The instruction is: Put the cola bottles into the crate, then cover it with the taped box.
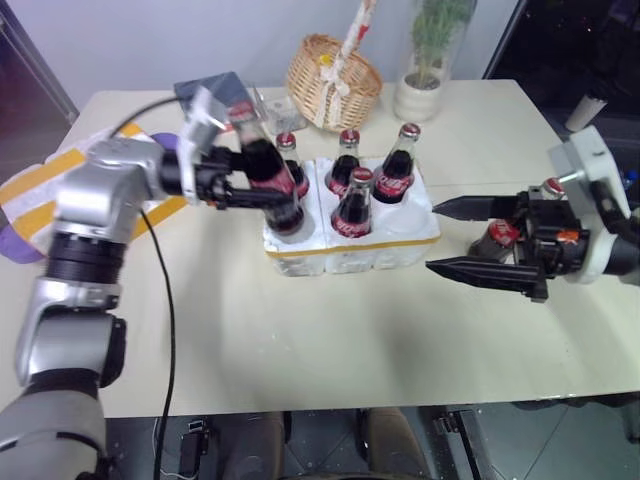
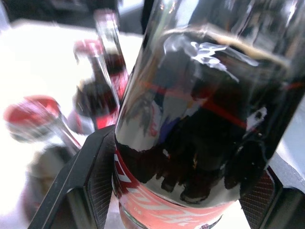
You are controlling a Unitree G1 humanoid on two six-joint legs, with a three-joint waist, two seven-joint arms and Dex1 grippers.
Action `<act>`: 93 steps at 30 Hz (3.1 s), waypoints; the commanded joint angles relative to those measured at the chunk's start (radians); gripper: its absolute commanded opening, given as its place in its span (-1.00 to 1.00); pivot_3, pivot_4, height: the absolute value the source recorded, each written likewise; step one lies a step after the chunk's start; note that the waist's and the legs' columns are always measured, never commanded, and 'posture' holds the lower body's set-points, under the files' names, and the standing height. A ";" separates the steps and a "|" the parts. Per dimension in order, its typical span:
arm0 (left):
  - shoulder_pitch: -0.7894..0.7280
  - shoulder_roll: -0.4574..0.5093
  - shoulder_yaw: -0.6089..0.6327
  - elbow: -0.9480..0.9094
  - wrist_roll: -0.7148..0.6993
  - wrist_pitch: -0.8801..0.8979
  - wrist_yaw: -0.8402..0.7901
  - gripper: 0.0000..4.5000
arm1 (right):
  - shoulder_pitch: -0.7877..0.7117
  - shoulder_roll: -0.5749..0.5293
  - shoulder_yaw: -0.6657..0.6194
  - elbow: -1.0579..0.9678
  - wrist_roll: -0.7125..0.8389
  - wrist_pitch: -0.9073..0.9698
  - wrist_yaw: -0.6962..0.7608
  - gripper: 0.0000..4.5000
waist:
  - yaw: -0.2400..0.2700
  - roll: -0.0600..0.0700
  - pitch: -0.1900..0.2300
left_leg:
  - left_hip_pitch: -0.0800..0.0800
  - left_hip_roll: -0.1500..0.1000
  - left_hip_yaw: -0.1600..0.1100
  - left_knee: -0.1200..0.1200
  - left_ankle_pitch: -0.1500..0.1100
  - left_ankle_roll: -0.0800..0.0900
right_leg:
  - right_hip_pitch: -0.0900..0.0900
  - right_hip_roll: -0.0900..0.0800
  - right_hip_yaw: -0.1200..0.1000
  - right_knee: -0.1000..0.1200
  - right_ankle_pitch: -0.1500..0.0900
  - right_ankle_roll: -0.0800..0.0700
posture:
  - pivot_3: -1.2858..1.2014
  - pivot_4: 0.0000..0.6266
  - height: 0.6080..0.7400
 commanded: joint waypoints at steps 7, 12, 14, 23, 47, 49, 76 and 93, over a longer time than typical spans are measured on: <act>0.052 -0.057 -0.013 -0.010 0.123 -0.154 0.020 0.25 | 0.048 0.016 -0.063 -0.036 0.039 -0.021 -0.066 1.00 | 0.004 0.000 0.000 | 0.001 0.000 0.000 0.001 0.000 0.000 | 0.001 0.000 0.000 0.000 0.000 0.000 | 0.03 -0.52 1.00; 0.087 -0.068 0.014 -0.040 0.131 -0.145 0.053 0.97 | 0.073 0.021 -0.057 -0.040 -0.004 -0.042 -0.078 1.00 | 0.006 0.000 0.000 | 0.001 0.000 -0.001 0.001 0.000 0.000 | 0.002 0.000 0.000 0.000 0.000 0.000 | 0.03 -0.52 1.00; 0.093 -0.055 0.041 -0.066 0.108 -0.113 0.059 0.97 | 0.089 0.019 -0.071 -0.034 -0.014 -0.045 -0.080 1.00 | 0.006 0.000 0.000 | 0.001 0.000 0.000 0.001 0.000 0.000 | 0.002 0.000 0.000 0.000 0.000 0.000 | 0.03 -0.52 1.00; 0.109 0.223 0.327 -0.329 -0.265 0.342 -0.026 0.97 | 0.392 0.054 -0.428 -0.045 -0.042 0.035 -0.076 1.00 | 0.003 0.000 0.000 | 0.001 0.000 -0.001 0.000 0.000 0.000 | 0.001 0.000 0.000 0.001 0.000 0.000 | 0.03 -0.52 1.00; 0.387 0.160 0.232 -0.711 -0.284 0.279 0.181 0.97 | 0.348 0.421 -0.243 0.265 -0.409 -0.232 -0.427 1.00 | 0.004 0.000 -0.002 | 0.006 0.000 0.000 -0.001 0.000 0.000 | 0.007 0.000 0.001 -0.001 0.000 -0.002 | 0.03 -0.52 1.00; 0.390 0.154 0.230 -0.710 -0.285 0.276 0.188 0.97 | 0.327 0.416 -0.217 0.303 -0.435 -0.256 -0.413 1.00 | 0.004 0.000 -0.002 | 0.006 0.000 0.000 -0.001 0.000 0.000 | 0.007 0.000 0.001 -0.001 0.000 -0.002 | 0.03 -0.52 1.00; 0.371 0.147 0.214 -0.649 -0.256 0.239 0.202 1.00 | 0.101 0.398 -0.151 0.216 -0.414 -0.312 -0.378 0.25 | -0.003 0.006 0.002 | 0.004 0.000 0.000 -0.001 0.000 0.000 | 0.003 0.000 0.001 -0.001 0.001 -0.001 | 0.03 -0.52 1.00; 0.381 0.145 0.230 -0.613 -0.212 0.182 0.256 1.00 | -0.262 0.428 0.139 0.298 -0.312 -0.169 -0.366 0.25 | 0.006 0.007 0.002 | 0.001 0.000 -0.001 -0.001 0.000 0.000 | 0.002 0.000 0.001 -0.002 0.001 -0.001 | 0.03 -0.52 1.00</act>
